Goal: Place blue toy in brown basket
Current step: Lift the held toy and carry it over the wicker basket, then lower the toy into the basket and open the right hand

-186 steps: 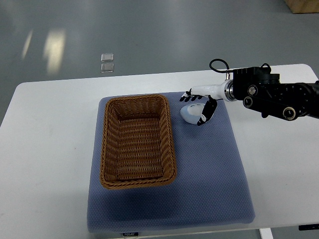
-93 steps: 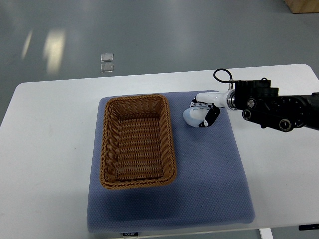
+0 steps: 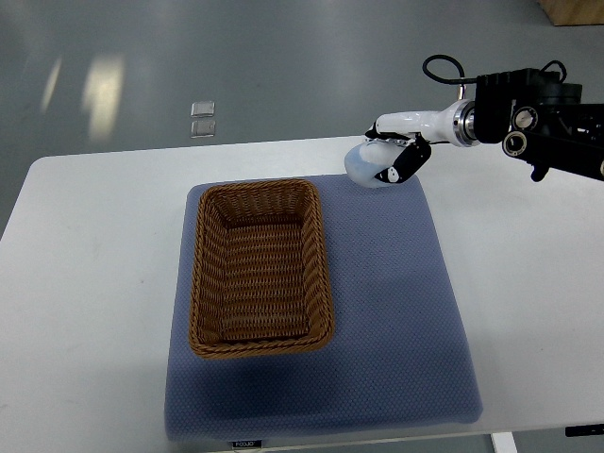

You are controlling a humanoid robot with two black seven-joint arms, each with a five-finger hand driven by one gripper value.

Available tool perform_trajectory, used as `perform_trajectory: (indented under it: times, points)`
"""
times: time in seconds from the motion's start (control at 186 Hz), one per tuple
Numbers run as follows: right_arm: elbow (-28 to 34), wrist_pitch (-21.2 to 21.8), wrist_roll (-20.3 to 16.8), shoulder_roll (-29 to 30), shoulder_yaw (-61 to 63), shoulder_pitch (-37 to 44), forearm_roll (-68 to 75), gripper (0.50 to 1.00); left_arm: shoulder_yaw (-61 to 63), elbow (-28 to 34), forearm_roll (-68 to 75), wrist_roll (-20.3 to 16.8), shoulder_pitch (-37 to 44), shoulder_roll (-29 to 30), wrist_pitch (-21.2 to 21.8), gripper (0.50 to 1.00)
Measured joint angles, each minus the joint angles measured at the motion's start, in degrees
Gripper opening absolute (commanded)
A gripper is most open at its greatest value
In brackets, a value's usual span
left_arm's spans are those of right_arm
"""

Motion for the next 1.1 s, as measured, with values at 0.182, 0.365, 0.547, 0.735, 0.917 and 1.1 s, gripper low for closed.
perform_trajectory:
  times: [0.182,0.365,0.547,0.735,0.917,1.1]
  points:
    - [4.4,0.4,0.3,3.2,0.1,3.3,6.7,0.5,0.0,0.0,0.0,0.0,0.0,0.0,0.0,1.0]
    - [-0.8,-1.6,0.3,15.4,-1.9,3.9,7.0,0.5,0.0,-1.1,0.0,0.0,0.0,0.0,0.0,1.0]
    - [-9.7,-3.1,0.4,27.8,-4.8,2.8,6.5,0.5,0.0,-1.7,0.0,0.0,-0.1,0.0,0.1,1.0]
    - [-15.9,-3.5,0.4,30.3,-5.7,-2.0,4.4,0.549,0.0,-1.7,-0.1,0.0,-0.1,0.0,0.1,1.0]
    - [-19.8,-5.4,0.5,30.4,-5.8,-5.8,2.8,0.67,0.0,-1.7,-0.1,0.0,-0.1,0.0,0.1,1.0]
    - [-20.6,-5.9,1.3,30.4,-5.8,-7.7,2.8,0.791,0.0,-1.6,0.0,0.0,-0.1,0.0,0.1,1.0]
